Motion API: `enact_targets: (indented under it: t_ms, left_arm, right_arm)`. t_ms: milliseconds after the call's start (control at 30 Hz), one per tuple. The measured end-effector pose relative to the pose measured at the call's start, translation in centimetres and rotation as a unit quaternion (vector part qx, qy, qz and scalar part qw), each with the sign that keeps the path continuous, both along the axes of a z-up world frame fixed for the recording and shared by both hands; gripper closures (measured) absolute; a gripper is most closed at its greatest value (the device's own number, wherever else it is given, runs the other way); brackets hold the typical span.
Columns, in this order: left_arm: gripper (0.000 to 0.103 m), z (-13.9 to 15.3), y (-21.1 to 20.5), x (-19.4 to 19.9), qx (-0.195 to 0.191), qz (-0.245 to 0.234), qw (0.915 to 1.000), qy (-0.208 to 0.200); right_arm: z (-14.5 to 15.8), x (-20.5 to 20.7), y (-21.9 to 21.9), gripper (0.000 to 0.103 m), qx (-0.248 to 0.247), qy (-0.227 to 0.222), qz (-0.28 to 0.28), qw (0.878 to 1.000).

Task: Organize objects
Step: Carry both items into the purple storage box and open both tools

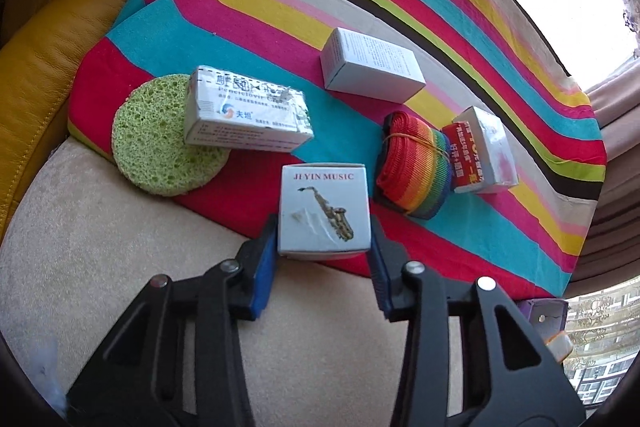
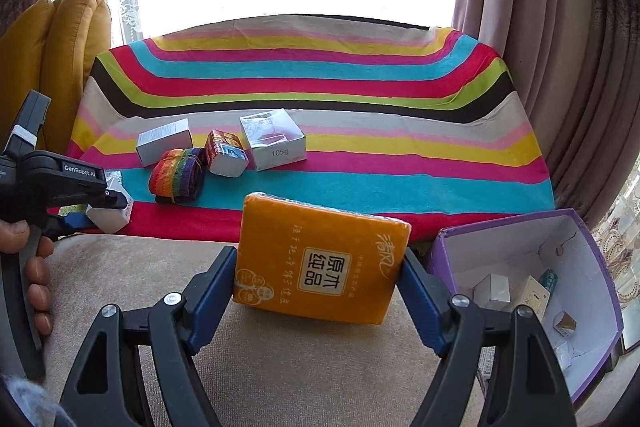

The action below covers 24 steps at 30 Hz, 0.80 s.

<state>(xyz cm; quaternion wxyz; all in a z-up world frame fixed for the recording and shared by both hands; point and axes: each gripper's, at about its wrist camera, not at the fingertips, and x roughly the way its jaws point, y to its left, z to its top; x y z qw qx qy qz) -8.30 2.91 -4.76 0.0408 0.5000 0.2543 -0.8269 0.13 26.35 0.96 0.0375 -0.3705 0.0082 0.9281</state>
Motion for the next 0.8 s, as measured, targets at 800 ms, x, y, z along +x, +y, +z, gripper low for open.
enact_targets:
  t_ms: [800]
  left_arm:
    - [0.059,4.1,15.2,4.1,0.044,-0.238,0.9641,0.109]
  right_arm:
    - [-0.2,3.0,7.9,0.024,-0.029,-0.024,-0.080,0.996]
